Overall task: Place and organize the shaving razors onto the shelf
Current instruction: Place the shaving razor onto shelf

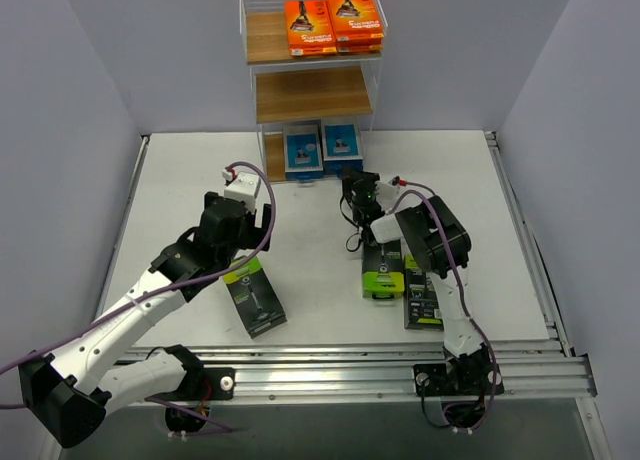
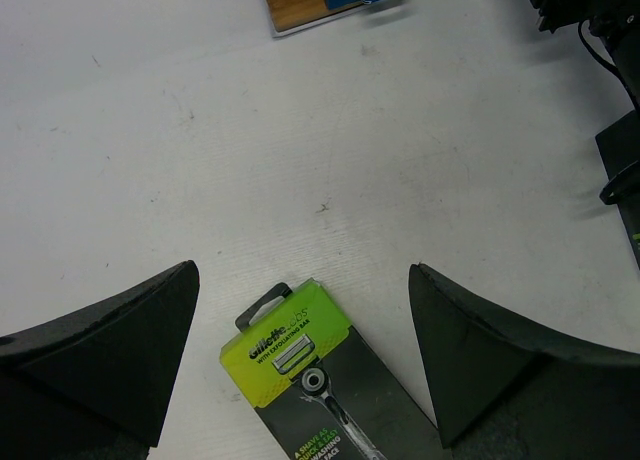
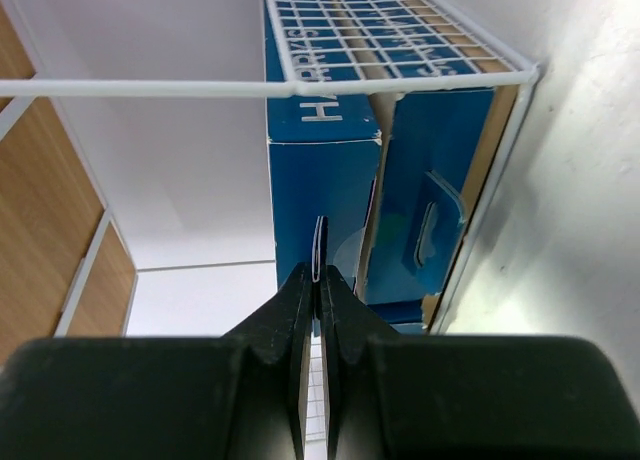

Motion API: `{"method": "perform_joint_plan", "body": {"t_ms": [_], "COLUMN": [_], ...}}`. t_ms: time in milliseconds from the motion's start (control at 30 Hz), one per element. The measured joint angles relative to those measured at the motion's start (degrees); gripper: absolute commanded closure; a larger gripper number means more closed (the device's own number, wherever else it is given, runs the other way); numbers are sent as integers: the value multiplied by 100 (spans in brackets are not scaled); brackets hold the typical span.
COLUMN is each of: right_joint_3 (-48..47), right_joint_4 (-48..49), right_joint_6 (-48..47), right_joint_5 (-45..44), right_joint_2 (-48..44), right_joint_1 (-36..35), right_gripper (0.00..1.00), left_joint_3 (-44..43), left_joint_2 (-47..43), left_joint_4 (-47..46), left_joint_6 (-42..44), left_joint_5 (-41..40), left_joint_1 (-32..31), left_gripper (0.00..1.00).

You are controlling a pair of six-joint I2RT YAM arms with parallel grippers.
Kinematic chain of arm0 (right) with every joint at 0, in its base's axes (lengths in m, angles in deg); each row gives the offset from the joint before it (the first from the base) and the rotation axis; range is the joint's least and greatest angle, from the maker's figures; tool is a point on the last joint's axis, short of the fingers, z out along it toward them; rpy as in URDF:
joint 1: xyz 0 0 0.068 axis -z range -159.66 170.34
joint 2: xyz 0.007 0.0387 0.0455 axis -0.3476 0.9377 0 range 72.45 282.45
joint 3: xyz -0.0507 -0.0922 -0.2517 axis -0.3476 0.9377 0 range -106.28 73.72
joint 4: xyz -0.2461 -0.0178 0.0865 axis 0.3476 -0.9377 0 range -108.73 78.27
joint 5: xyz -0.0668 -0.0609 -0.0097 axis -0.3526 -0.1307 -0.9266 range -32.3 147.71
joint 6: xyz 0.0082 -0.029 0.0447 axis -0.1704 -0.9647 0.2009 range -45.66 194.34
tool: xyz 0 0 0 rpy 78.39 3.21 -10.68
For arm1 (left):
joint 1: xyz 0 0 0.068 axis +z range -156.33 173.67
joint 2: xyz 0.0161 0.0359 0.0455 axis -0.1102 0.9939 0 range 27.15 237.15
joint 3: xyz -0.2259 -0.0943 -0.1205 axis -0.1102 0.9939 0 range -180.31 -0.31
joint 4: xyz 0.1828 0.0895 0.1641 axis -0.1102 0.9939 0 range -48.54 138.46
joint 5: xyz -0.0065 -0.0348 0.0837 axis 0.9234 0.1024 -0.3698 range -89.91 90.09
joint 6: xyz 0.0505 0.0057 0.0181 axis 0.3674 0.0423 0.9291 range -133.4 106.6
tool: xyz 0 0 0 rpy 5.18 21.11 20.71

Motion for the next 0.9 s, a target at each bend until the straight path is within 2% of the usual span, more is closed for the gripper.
{"method": "perform_joint_plan", "body": {"t_ms": [67,100,133,200,367,900], "right_joint_3": [-37,-42,-52,-72,-87,-79], "right_joint_4": [-11,-20,-26,-33,-28,-24], "right_joint_6": [31,52,85,149,234,269], "right_joint_5": [37,57,79,131,249,507], "right_joint_2": [55,70,79,92,136,164], "right_joint_1": [33,44,63,96,197,260], "right_gripper": [100,97,90,86,85,56], "left_joint_3": [0,0,0,0,0,0], "left_joint_2": [0,0,0,0,2,2], "left_joint_4": [0,-2,-2,-2,-2,0], "left_joint_6": [0,0,0,0,0,4], "left_joint_5": [0,0,0,0,0,7], "left_joint_1": [-9,-9,-9,-9,-9,-9], "left_gripper": [5,5,5,5,5,5]}}
